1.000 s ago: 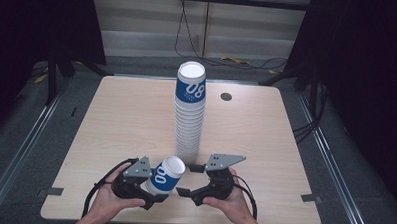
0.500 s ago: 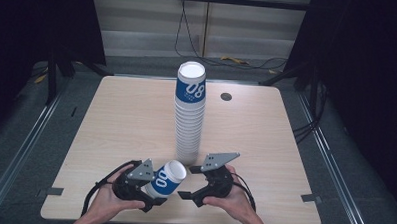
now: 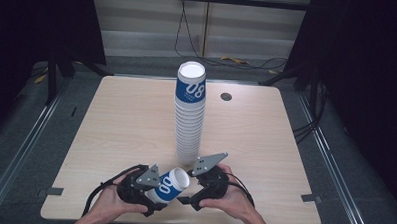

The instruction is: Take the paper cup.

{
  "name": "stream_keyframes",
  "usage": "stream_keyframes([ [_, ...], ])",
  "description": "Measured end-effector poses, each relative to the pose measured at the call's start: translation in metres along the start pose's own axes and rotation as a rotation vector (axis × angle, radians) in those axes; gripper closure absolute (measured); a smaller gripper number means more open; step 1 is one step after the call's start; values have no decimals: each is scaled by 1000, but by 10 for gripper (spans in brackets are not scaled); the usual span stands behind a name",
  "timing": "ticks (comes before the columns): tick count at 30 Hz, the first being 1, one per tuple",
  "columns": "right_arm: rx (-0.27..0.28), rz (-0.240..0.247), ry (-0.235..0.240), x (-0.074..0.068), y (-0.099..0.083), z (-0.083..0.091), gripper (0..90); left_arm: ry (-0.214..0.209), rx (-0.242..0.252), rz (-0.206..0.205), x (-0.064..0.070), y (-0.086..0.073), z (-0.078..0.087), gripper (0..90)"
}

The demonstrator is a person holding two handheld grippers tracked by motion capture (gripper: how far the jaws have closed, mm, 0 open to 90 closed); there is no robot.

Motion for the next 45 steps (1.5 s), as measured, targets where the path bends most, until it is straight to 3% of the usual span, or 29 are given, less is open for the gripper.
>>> stream_keyframes([
  [5, -34, 25, 34, -1, 6, 2, 160, -15, -23, -13, 3, -3, -2, 190],
  [14, -165, 78, 71, -4, 14, -6, 176, -32, -67, -39, 6, -2, -8, 190],
  [21, -236, 121, 107, -5, 20, -14, 197, -36, -93, -50, 7, -4, -11, 191],
  [34, -252, 129, 163, -6, 21, -23, 254, -53, -111, -83, 11, -1, -13, 190],
  [37, -250, 108, 188, -5, 21, -22, 264, -54, -120, -92, 12, -1, -14, 190],
  [41, -248, 91, 194, -3, 21, -21, 267, -54, -117, -93, 12, 0, -14, 190],
  [45, -247, 111, 190, -4, 21, -21, 278, -51, -113, -100, 12, -1, -14, 187],
])
Point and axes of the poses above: each handheld gripper's, and its own axes: z roughly backward along the jaws, y roughly out of its top, x roughly to its right, the point moved 3 cm from there along -z, roughly forward along the jaws, and after that the axes turned 3 degrees about -y, right-handed, at the moved point
